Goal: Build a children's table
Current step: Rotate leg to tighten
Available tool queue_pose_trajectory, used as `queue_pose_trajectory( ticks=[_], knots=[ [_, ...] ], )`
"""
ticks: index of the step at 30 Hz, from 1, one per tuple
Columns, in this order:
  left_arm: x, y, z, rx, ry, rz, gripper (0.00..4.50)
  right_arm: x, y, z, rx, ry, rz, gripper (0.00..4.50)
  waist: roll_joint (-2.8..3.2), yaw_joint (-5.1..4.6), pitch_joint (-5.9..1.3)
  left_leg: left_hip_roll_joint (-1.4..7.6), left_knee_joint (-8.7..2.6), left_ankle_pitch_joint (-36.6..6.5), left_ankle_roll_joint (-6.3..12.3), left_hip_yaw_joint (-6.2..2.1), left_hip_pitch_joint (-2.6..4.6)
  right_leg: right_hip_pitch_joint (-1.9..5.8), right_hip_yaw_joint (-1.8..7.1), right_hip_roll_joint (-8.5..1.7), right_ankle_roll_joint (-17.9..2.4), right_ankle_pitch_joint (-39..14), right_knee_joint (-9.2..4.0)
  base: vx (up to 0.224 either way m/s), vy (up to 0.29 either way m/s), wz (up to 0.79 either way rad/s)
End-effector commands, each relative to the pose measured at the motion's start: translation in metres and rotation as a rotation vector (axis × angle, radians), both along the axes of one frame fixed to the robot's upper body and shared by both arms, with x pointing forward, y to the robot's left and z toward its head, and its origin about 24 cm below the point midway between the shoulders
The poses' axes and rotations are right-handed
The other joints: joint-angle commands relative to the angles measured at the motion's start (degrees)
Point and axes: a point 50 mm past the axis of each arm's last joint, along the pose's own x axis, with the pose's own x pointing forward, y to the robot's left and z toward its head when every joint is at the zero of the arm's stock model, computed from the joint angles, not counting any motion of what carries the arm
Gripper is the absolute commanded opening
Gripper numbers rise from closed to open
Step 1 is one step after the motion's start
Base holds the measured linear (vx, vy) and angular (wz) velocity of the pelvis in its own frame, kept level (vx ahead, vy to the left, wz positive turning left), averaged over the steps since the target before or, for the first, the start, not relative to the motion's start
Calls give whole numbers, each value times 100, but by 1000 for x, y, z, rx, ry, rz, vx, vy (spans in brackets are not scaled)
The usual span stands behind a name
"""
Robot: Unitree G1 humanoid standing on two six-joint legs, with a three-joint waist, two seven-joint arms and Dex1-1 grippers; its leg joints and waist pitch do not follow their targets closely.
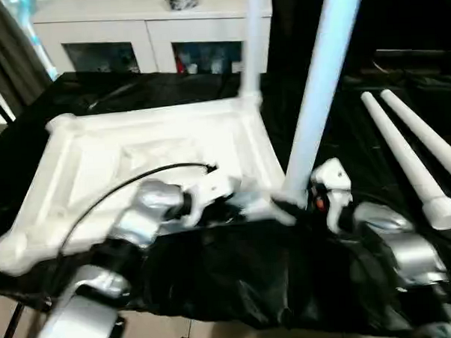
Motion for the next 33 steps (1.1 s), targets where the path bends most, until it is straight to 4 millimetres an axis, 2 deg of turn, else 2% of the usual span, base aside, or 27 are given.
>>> queue_pose_trajectory(
  ticks=[1,4,6,7,9,12,13,17,20,22,23,24,25,26,30,31,33],
  knots=[
    [5,-31,11,-58,-66,74,0,3,30,-13,17,34,-79,274,-80,-36,-357,312,-453,-1401,121,-160,138,189,245,-333,-1266,-1636,-456,0,0,0],
    [4,-56,13,-80,-99,116,0,9,46,-14,44,26,-205,274,-81,-48,-372,292,-454,-1502,27,-180,160,207,229,-343,-1179,-1873,-491,0,0,0],
    [4,-58,14,-86,-102,115,0,9,48,-13,51,21,-213,274,-76,-32,-368,291,-455,-1556,53,-178,170,200,233,-340,-1120,-1892,-509,0,0,0],
    [3,-62,15,-92,-109,105,0,10,50,-12,64,10,-222,274,-70,-35,-374,287,-465,-1556,103,-182,144,215,234,-333,-1082,-1811,-503,0,0,0],
    [1,-67,16,-94,-117,82,0,12,52,-8,94,-11,-240,330,-45,-36,-373,286,-468,-1573,115,-187,140,213,230,-334,-1078,-1786,-499,0,0,0],
    [-1,-67,17,-97,-116,43,0,13,48,-3,129,-19,-232,353,-45,-46,-371,292,-480,-1669,114,-194,143,216,229,-335,-1074,-1815,-507,0,0,0],
    [-2,-65,17,-97,-117,19,0,13,45,-1,128,-28,-206,379,-46,-48,-373,293,-479,-1646,124,-194,132,226,227,-331,-1087,-1740,-498,0,0,0],
    [-5,-54,17,-85,-107,-41,0,9,33,2,76,-53,-125,387,-44,-37,-393,294,-459,-1465,192,-186,124,243,232,-335,-1177,-1405,-462,0,0,0],
    [-6,-50,17,-81,-102,-60,0,8,29,2,65,-53,-95,387,-46,-23,-420,290,-411,-1022,408,-169,86,277,234,-343,-1344,-809,-392,0,0,0],
    [-8,-41,16,-71,-98,-116,0,3,21,4,38,-51,11,387,-48,0,-432,299,-388,-931,516,-161,101,286,226,-339,-1446,-625,-367,0,0,0],
    [-10,-31,17,-64,-86,-160,0,-3,13,5,12,-42,121,387,-52,9,-427,300,-387,-933,536,-163,99,294,223,-338,-1465,-611,-367,0,0,0],
    [-10,-31,17,-64,-86,-160,0,-3,13,5,12,-42,121,387,-53,16,-428,292,-379,-947,584,-155,93,303,222,-338,-1480,-596,-364,0,0,0],
    [-10,-23,18,-62,-79,-187,0,-8,8,7,-1,-26,203,387,-76,29,-425,307,-382,-913,637,-159,87,317,217,-326,-1485,-539,-352,0,0,0],
    [-10,-18,19,-60,-71,-203,0,-12,5,8,-8,-11,260,387,-48,41,-423,315,-379,-932,665,-154,86,303,211,-326,-1523,-536,-337,0,0,0],
    [-10,-6,20,-51,-41,-237,0,-21,-1,10,-20,30,393,387,-55,76,-401,344,-396,-1151,579,-147,114,280,216,-333,-1539,-873,-362,0,0,0],
    [-9,-1,21,-45,-32,-244,0,-25,-2,11,-27,48,450,361,-51,80,-399,348,-400,-1179,543,-149,120,267,219,-335,-1533,-946,-365,0,0,0],
    [-9,6,22,-30,-24,-261,0,-31,-3,12,-34,81,545,354,-66,108,-397,353,-401,-1204,508,-149,124,275,224,-341,-1517,-1030,-368,0,0,0]
  ],
)
